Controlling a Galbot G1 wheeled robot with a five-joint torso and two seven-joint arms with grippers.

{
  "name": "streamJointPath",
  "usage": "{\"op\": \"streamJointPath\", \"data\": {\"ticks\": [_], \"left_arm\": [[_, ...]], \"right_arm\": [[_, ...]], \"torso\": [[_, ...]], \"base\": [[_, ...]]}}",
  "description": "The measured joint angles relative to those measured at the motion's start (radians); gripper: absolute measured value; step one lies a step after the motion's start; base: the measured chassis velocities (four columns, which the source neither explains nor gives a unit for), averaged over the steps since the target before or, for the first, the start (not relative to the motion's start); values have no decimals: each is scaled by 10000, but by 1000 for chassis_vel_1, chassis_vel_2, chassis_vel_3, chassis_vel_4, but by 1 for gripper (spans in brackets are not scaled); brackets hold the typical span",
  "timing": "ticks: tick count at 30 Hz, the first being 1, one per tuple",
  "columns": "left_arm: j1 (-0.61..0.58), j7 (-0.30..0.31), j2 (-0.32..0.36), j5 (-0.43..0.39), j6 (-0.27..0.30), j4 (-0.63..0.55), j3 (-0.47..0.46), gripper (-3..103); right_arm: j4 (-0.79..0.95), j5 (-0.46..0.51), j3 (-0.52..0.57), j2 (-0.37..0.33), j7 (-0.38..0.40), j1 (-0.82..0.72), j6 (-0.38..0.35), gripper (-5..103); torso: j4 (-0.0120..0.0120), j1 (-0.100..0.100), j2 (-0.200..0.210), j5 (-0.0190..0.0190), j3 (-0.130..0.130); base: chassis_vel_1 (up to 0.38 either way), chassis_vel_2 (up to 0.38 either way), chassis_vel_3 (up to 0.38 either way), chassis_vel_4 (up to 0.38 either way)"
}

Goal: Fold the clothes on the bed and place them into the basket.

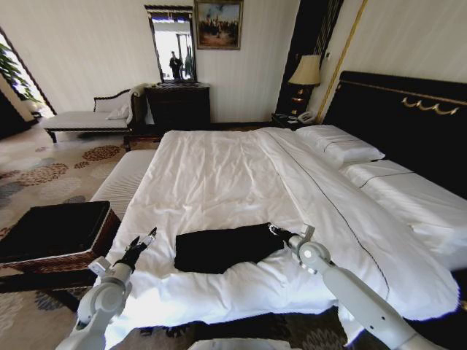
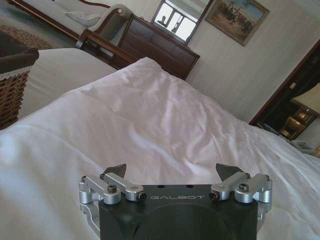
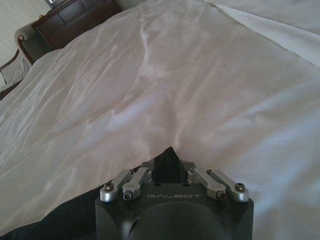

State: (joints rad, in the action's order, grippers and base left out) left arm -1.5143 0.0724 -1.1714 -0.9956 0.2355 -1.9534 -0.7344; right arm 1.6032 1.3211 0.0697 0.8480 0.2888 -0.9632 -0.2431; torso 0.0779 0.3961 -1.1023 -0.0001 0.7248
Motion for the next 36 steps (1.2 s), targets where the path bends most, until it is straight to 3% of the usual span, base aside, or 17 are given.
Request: {"op": "streamJointPath", "data": {"ticks": [7,10,36], "left_arm": [[-35,-1,8,5,-6,-4,-26,100],[-41,-1,8,7,-7,-8,-35,100],[-136,-12,-172,209,-30,-94,175,100]], "right_arm": [[-128,-68,-94,42,-3,69,-22,3],[-105,-78,-106,37,-58,80,-9,1],[-965,-570,-162,453,-847,665,1368,0]], "torso": [[0,0,1,1,1],[0,-1,0,1,1],[-1,0,1,2,0]], "base": [[0,0,0,0],[0,0,0,0],[0,0,0,0]]}}
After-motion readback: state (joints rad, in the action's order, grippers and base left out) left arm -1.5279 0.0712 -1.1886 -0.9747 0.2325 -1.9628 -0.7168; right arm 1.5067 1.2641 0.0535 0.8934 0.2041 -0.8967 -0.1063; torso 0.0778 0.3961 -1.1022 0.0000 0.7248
